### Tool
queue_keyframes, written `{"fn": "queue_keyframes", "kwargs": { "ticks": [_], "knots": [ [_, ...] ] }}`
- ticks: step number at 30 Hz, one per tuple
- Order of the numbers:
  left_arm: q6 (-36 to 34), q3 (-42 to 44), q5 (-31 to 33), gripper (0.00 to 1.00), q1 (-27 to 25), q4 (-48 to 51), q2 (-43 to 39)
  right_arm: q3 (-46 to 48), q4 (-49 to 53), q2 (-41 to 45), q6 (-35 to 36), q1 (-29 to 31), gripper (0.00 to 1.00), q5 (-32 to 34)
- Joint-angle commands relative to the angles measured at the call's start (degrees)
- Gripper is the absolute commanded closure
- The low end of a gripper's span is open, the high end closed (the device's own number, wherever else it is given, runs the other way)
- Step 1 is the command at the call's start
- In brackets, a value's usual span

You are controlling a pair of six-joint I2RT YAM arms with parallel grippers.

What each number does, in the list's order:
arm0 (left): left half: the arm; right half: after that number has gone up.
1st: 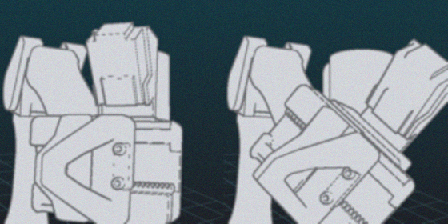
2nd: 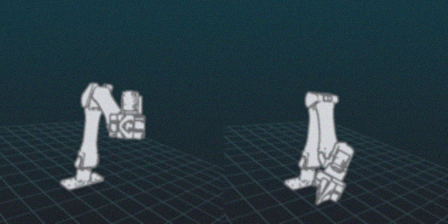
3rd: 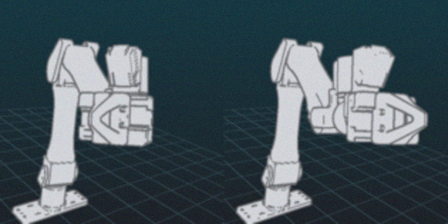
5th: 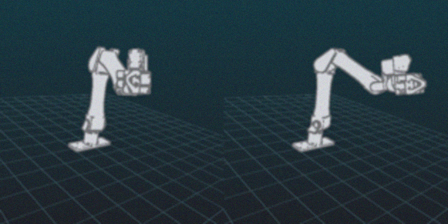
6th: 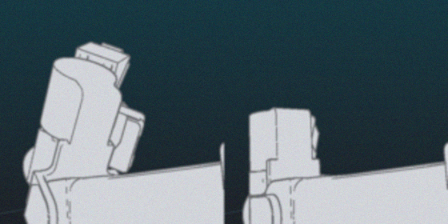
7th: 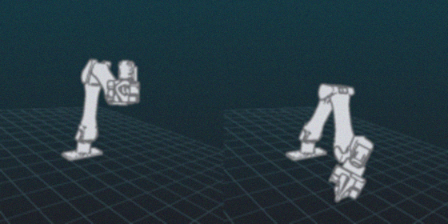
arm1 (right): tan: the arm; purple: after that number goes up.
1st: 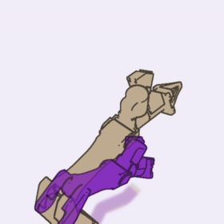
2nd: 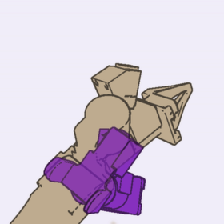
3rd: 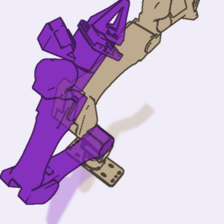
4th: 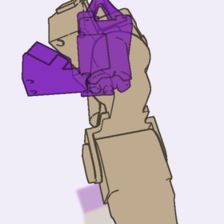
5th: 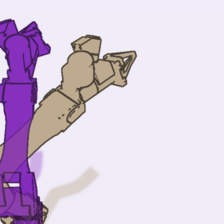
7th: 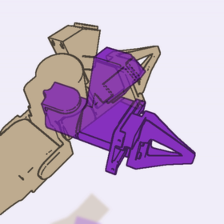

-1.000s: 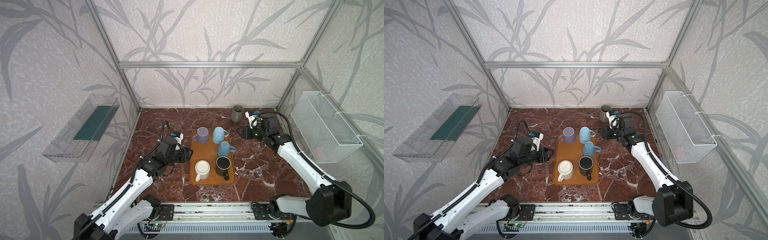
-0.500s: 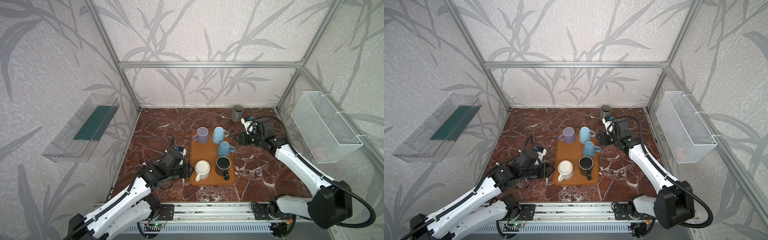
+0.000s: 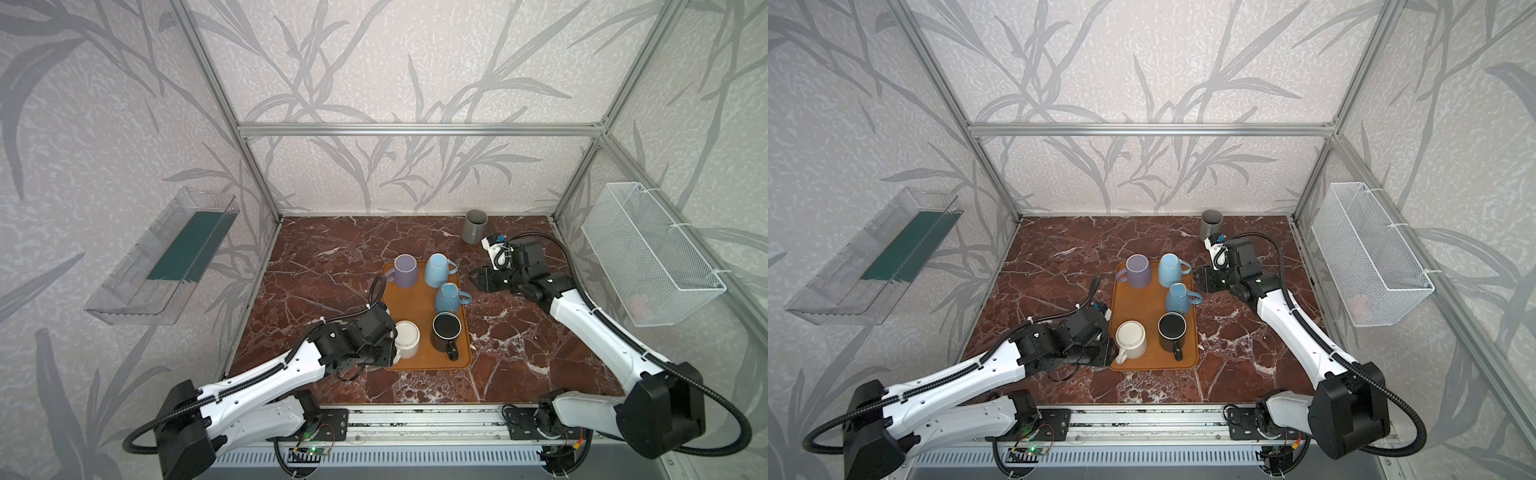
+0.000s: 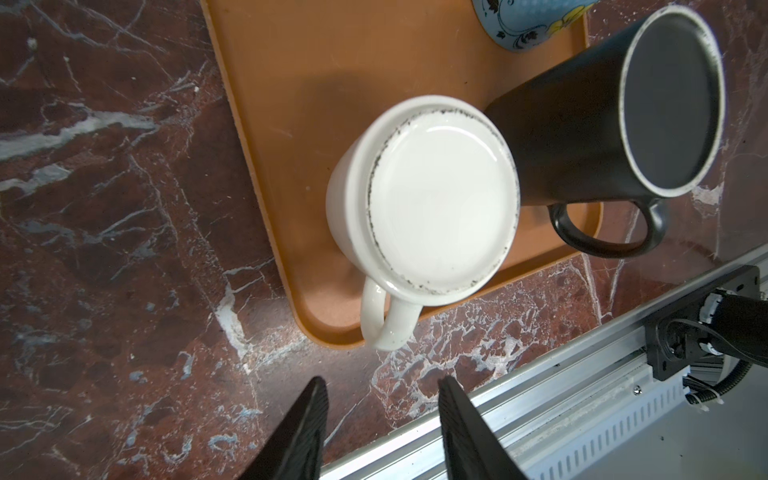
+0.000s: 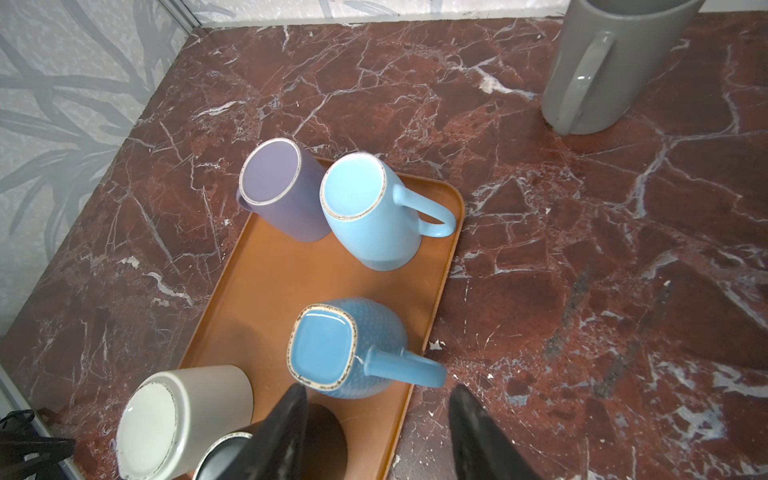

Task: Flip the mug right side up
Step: 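Lower the left gripper onto the upside-down white mug and grasp it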

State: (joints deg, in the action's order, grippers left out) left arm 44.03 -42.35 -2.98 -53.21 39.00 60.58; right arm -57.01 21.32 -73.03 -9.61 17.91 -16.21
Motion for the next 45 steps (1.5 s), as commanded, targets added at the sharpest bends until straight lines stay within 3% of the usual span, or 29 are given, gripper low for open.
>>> {"fn": "queue_keyframes", "kwargs": {
  "ticks": [1,29,45],
  "knots": [
    [-0.61,-2.49,2.00,0.54,-1.12,0.98,2.46,0.61,1.25,1.71,0.46,0.30,0.44,1.00],
    [-6.71,-10.51,5.36,0.65,-3.45,4.43,20.23,1.82,2.02,2.98,0.09,0.28,0.43,2.39],
    [-7.38,-13.59,6.61,0.70,-3.83,7.59,26.21,1.88,2.11,3.21,0.25,0.28,0.43,2.84]
  ]
}}
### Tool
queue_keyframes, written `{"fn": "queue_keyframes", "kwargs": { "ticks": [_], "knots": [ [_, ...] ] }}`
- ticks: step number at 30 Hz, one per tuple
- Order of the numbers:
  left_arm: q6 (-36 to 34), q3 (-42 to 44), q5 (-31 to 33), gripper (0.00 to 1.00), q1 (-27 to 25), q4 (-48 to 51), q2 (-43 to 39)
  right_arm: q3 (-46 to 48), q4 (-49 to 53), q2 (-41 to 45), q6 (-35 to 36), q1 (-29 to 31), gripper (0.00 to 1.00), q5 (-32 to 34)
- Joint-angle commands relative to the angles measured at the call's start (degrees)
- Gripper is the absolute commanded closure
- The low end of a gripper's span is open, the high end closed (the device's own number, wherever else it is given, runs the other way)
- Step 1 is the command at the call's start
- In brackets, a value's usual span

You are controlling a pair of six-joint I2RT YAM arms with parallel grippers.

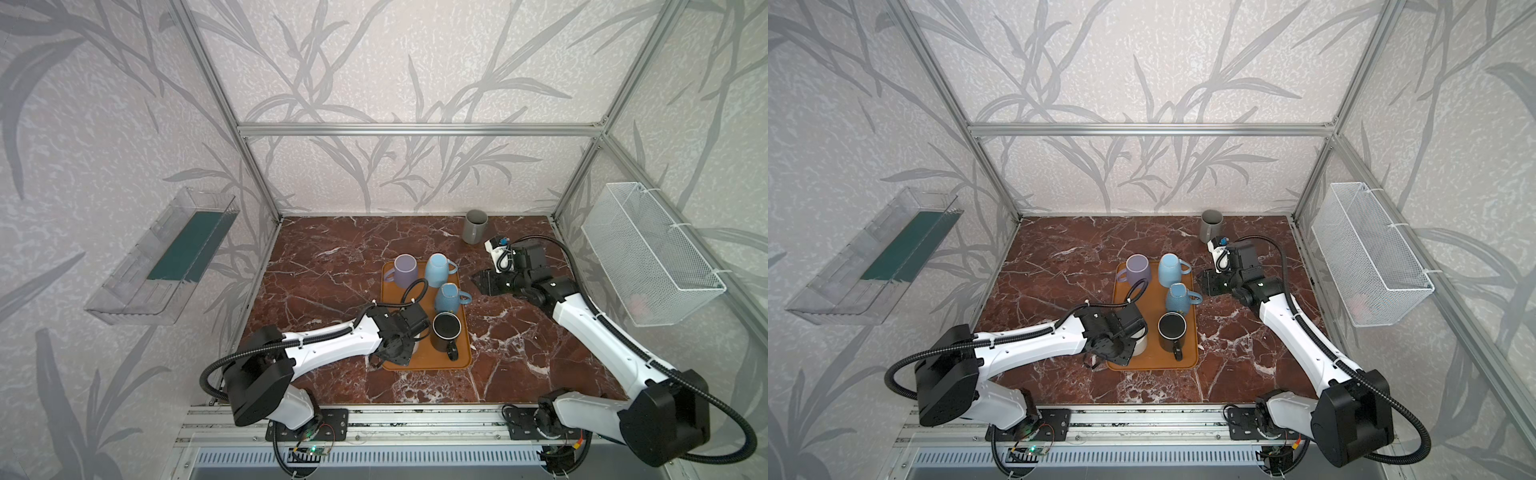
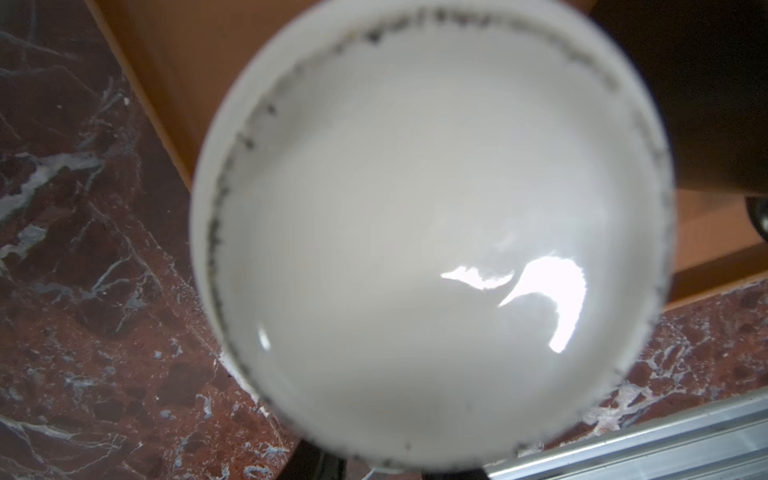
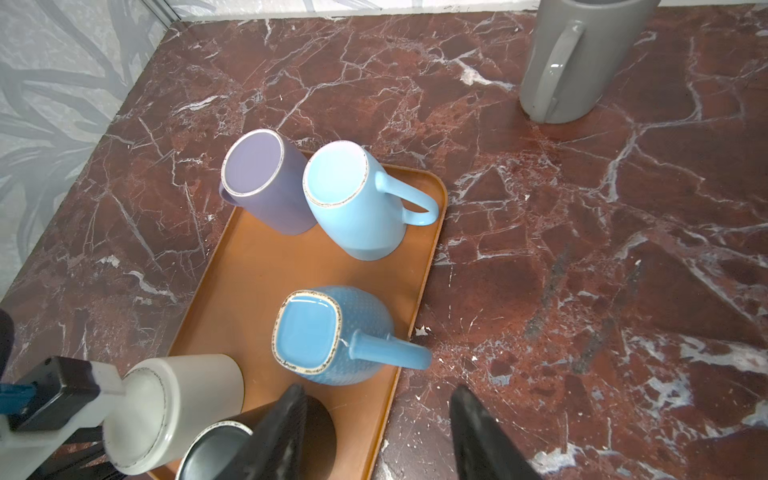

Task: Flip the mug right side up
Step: 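Lower the left gripper onto the upside-down white mug and grasp it, then lift the white mug off the tray with the left gripper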

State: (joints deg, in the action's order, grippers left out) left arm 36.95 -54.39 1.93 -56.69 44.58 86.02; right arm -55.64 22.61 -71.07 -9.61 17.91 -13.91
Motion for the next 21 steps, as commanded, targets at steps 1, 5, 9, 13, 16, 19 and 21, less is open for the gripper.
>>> {"fn": "queue_keyframes", "kwargs": {
  "ticks": [1,5,9,13,16,19,21],
  "knots": [
    [-0.25,-1.55,1.67,0.70,-0.44,1.97,1.08,0.53,0.85,1.33,0.31,0.28,0.43,0.55],
    [-0.30,-1.50,1.44,0.71,-0.44,1.44,1.78,0.62,0.96,1.46,0.41,0.28,0.43,0.64],
    [-0.14,-1.24,1.62,0.72,-0.44,0.61,2.19,0.88,1.07,1.63,0.47,0.28,0.43,0.70],
    [-0.11,-1.34,1.97,0.78,-0.44,0.08,2.64,1.06,1.17,1.98,0.71,0.27,0.43,0.89],
    [-0.21,-1.25,2.58,0.84,-0.44,-0.44,2.99,1.23,1.12,2.25,0.74,0.28,0.43,0.82],
    [0.49,-1.51,3.69,0.90,-0.44,-0.54,2.96,1.32,1.16,2.66,0.80,0.28,0.43,0.73],
    [0.81,-1.80,4.66,0.93,-0.38,-0.21,2.62,1.32,1.18,3.02,0.89,0.28,0.43,0.71]
  ]
}}
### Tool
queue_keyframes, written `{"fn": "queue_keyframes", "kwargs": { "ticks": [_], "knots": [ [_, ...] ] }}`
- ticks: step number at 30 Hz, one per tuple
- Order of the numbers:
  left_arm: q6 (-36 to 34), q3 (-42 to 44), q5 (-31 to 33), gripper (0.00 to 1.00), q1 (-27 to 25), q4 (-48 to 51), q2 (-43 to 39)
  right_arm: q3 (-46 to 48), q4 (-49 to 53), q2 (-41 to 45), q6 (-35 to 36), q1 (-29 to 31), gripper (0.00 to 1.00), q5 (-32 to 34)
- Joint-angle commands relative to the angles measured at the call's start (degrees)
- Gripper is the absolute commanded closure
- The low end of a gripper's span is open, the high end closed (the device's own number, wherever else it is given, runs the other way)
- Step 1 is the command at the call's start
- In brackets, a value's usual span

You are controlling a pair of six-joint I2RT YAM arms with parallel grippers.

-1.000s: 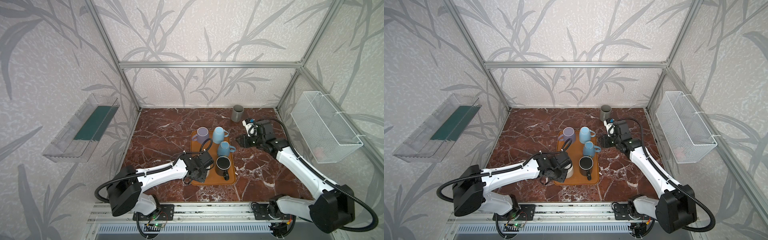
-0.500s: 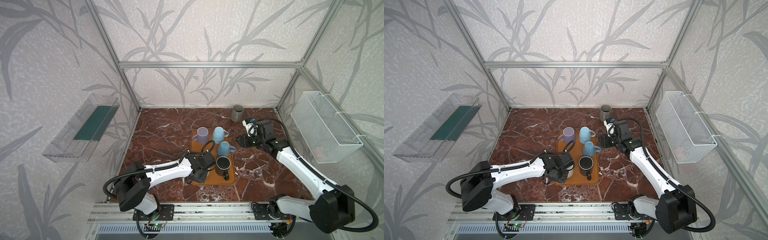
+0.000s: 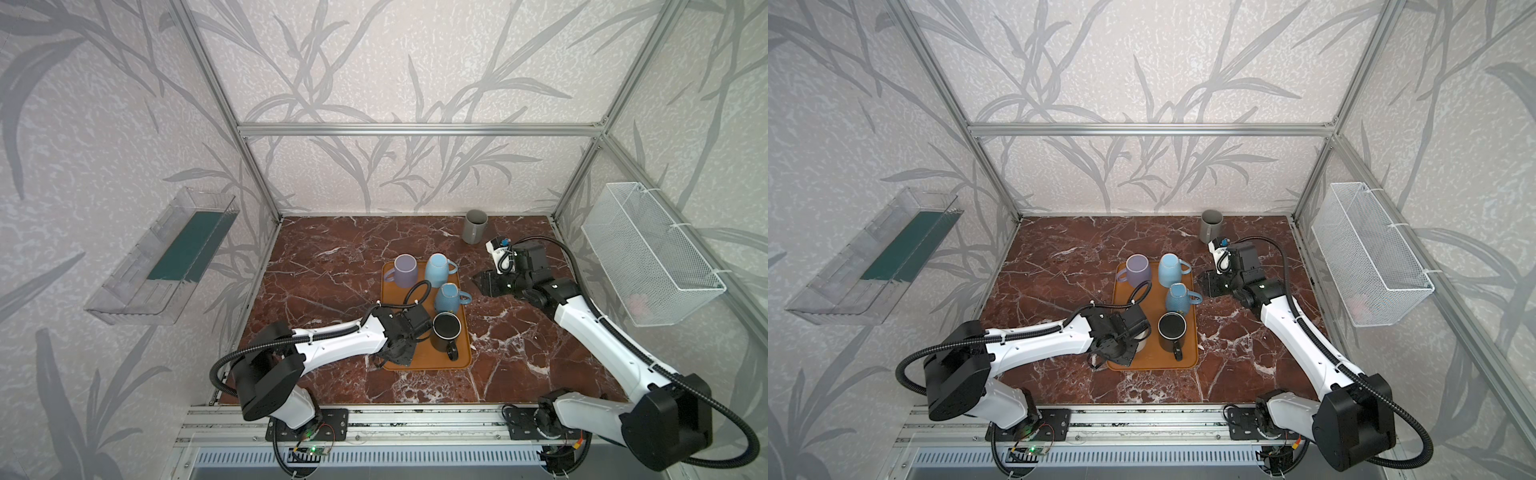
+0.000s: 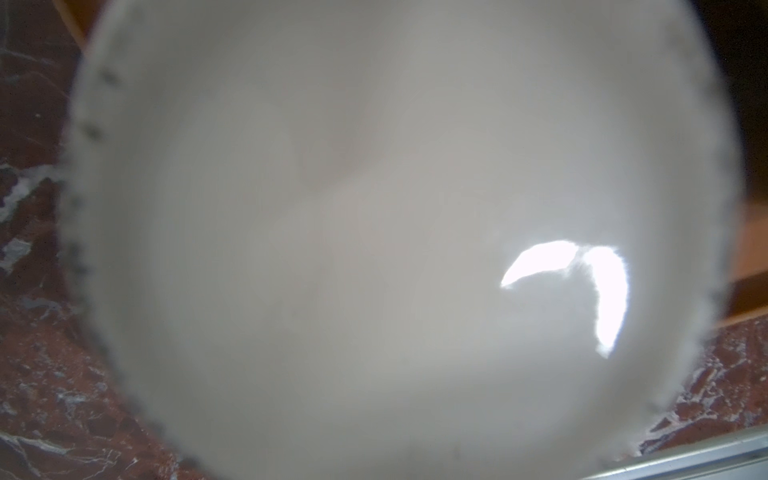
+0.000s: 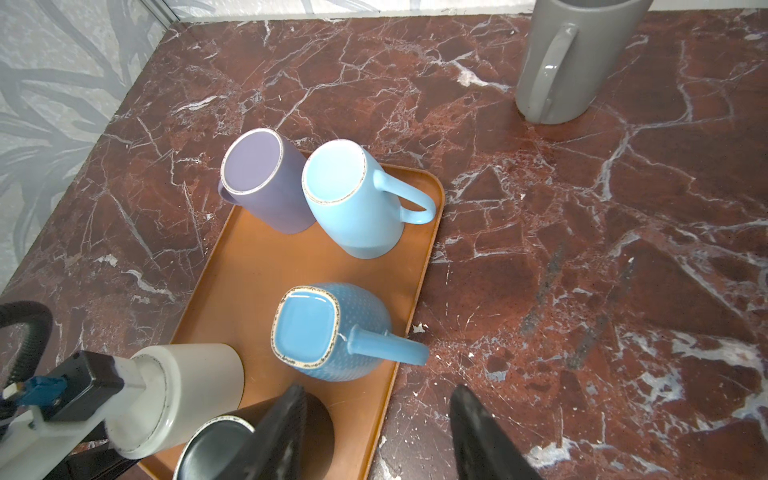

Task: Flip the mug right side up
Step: 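Lift the white mug off the tray with the left gripper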

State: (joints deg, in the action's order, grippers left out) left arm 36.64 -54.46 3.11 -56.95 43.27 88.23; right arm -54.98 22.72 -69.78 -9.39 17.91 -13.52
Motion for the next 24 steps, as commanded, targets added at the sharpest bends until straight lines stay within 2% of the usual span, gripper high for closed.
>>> {"fn": "queue_keyframes", "kwargs": {
  "ticks": [1,4,7,14,17,24],
  "knots": [
    [1.30,-1.88,4.07,0.95,-0.05,1.37,0.13,0.66,1.17,1.96,0.73,0.28,0.43,0.25],
    [0.92,-2.68,6.01,1.00,0.27,2.34,-1.33,0.88,0.98,2.74,0.77,0.28,0.43,-0.10],
    [-0.53,-3.18,5.80,1.00,1.95,1.81,-3.50,1.09,0.75,3.65,0.57,0.28,0.43,-0.71],
    [-2.85,-1.12,-1.06,1.00,8.82,-4.98,-10.71,2.05,-0.25,5.43,-0.58,0.36,0.43,-3.16],
    [-3.17,1.51,-2.61,1.00,9.65,-9.64,-13.41,2.48,-0.40,5.87,-0.78,0.37,0.43,-4.09],
    [-3.85,3.13,-5.42,1.00,13.61,-13.75,-17.24,4.74,-4.76,7.53,-2.93,1.03,0.43,-11.53]
  ]
}}
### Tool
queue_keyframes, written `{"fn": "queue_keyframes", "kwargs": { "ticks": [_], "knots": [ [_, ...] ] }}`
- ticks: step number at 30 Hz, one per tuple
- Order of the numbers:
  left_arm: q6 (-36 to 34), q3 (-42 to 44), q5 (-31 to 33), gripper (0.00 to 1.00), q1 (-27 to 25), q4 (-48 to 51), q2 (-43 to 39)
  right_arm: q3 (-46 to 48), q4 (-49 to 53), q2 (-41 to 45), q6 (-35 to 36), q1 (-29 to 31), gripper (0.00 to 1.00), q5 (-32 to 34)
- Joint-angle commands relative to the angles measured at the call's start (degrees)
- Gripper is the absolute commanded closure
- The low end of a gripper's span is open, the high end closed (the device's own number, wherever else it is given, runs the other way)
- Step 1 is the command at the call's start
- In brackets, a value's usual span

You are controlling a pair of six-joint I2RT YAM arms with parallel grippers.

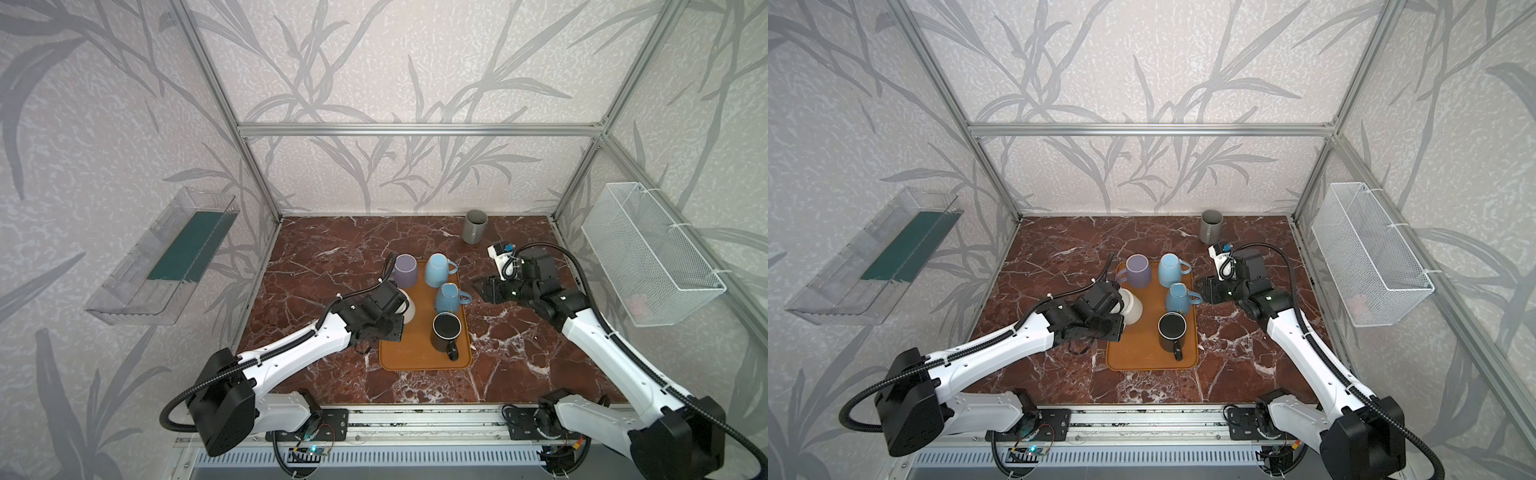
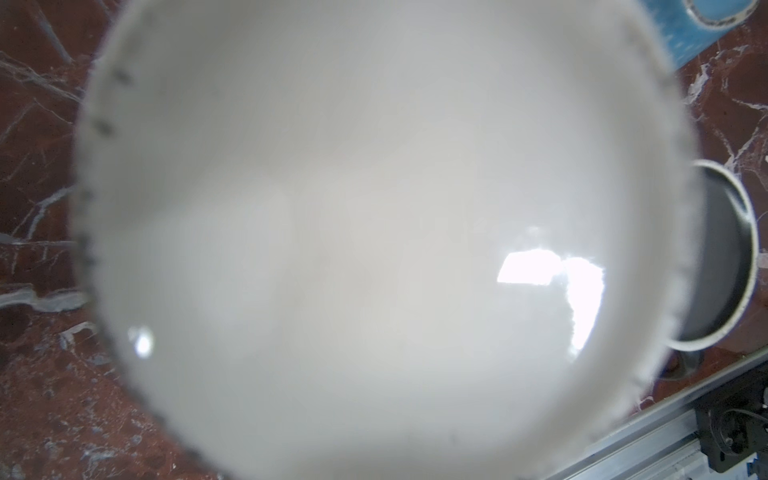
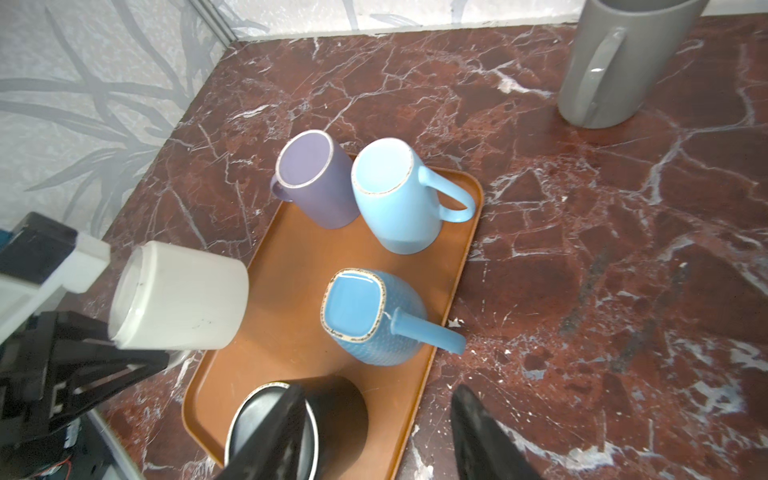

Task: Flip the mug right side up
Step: 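Lift the white mug off the tray with the left gripper, then raise the white mug with the left gripper while the right gripper reaches toward it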

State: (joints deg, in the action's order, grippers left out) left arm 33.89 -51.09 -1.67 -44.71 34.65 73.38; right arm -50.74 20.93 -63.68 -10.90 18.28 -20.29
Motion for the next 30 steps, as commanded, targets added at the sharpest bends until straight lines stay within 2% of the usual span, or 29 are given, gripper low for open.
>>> {"fn": "queue_keyframes", "kwargs": {
  "ticks": [1,10,20,30],
  "knots": [
    [-1.31,-0.30,-1.55,1.00,1.98,-5.97,-2.78,0.87,-3.85,1.67,-2.01,0.99,0.43,-6.00],
    [-1.38,-0.98,-9.69,1.00,6.98,-14.34,-5.86,7.70,-17.49,4.48,-12.60,4.94,0.43,-15.72],
    [-0.05,-3.14,-18.31,1.00,10.04,-24.03,-6.24,13.32,-37.60,1.07,-27.63,9.83,0.44,-20.87],
    [4.00,-3.76,-28.95,1.00,12.92,-34.54,-5.82,14.51,-49.42,-1.50,-34.85,10.83,0.43,-21.84]
  ]
}}
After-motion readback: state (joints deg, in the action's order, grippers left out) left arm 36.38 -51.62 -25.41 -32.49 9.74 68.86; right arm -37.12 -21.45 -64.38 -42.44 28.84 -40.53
